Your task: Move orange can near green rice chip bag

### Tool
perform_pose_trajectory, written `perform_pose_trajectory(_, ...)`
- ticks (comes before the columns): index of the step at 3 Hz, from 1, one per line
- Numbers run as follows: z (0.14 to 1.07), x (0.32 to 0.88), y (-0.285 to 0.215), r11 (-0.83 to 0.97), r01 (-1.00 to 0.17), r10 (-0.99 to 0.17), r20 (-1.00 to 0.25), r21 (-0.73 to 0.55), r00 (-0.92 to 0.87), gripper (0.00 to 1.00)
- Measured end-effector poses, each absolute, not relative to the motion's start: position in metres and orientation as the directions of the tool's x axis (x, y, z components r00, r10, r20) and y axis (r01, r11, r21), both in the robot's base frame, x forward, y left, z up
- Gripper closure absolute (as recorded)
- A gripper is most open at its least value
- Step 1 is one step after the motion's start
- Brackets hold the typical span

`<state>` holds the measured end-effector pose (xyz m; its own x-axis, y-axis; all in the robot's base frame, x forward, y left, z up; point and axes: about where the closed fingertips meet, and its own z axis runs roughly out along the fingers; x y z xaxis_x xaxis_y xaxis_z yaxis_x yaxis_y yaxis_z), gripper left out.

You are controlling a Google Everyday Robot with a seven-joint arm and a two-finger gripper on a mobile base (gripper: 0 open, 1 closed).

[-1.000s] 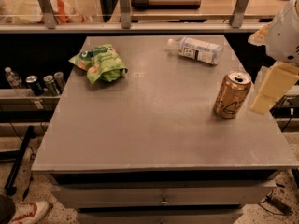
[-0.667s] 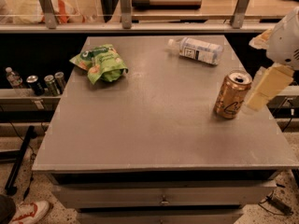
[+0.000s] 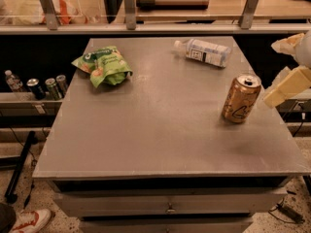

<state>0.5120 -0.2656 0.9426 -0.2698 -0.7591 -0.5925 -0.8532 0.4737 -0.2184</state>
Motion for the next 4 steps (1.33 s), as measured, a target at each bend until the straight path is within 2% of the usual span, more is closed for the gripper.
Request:
perform_pose_trajectory(2, 0.932, 0.507, -0.274, 0.47, -0.866, -0.6, -0.782, -0.171, -0.171, 0.0)
perform_pose_trajectory(4, 0.908, 0.506, -0.253, 0.434, -0.89, -0.459, -0.884, -0.138, -0.087, 0.0)
